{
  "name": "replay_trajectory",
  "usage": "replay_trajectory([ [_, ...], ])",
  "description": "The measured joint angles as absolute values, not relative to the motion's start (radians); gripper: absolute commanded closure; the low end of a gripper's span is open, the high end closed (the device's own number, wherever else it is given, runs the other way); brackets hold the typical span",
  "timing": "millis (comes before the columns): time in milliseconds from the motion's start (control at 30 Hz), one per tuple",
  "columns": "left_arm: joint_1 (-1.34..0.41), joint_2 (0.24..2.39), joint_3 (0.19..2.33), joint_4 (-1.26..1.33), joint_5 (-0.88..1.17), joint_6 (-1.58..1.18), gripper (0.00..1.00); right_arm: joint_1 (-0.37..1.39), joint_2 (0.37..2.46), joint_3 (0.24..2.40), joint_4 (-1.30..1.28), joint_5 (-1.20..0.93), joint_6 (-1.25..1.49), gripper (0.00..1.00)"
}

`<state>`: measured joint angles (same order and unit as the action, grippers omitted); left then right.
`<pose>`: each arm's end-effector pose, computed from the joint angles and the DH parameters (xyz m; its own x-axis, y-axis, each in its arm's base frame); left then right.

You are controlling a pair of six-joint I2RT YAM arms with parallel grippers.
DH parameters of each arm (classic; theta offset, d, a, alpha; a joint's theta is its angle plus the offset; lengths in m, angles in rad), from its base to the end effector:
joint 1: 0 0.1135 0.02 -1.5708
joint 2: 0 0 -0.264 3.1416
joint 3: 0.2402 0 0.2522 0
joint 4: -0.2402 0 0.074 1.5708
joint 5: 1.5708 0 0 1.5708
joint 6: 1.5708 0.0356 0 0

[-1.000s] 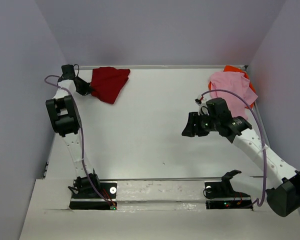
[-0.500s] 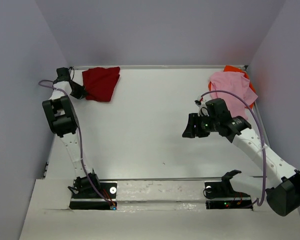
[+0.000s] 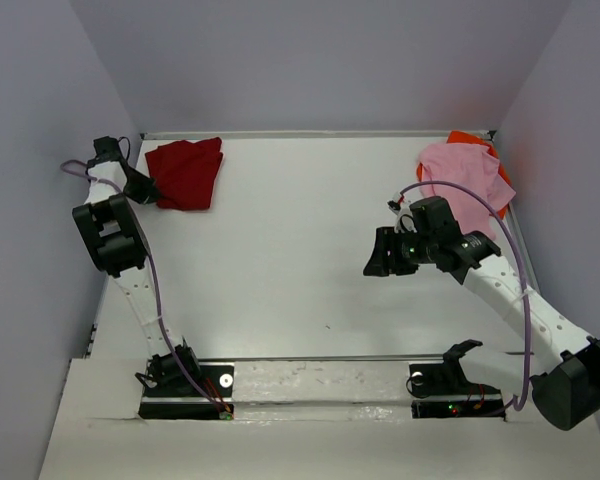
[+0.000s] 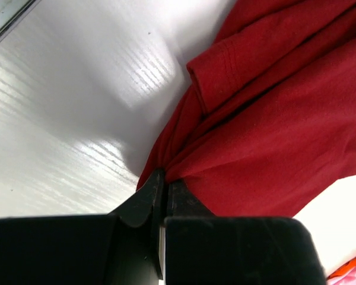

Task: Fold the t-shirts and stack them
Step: Put the neatly folded tshirt into the corner of the board with the left arm

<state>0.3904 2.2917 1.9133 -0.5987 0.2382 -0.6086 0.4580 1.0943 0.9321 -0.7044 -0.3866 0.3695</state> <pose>0.4700 0.1843 0.1871 -0.4873 -0.8013 -0.3472 -0.6415 0.5982 -0.4803 0.1910 0.1091 0.2862 -0.8644 -0.0532 -0.4999 -0.3392 0.7957 0.5018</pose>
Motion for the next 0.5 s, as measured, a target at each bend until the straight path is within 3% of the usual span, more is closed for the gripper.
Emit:
replay_trajectory([
  [67,0.393,2.292,1.917,-0.607,0.236,-0.603,0.96,0.458,1.093,0.932,-0.705,-0.387,0.369,0.44],
  [100,0.395,2.292,1.919,-0.611,0.236,-0.599,0.84,0.458,1.092,0.932,-0.707,-0.389,0.369,0.44],
  [133,0.397,2.293,1.921,-0.614,0.237,-0.597,0.53,0.458,1.091,0.932,-0.707,-0.39,0.369,0.44],
  [200,0.4,2.302,1.941,-0.64,0.235,-0.584,0.11,0.458,1.085,0.932,-0.71,-0.39,0.369,0.43],
  [233,0.4,2.304,1.948,-0.647,0.232,-0.585,0.01,0.458,1.081,0.932,-0.711,-0.392,0.369,0.43],
  [500,0.401,2.259,1.876,-0.588,0.242,-0.554,0.01,0.458,1.077,0.932,-0.71,-0.401,0.364,0.42],
])
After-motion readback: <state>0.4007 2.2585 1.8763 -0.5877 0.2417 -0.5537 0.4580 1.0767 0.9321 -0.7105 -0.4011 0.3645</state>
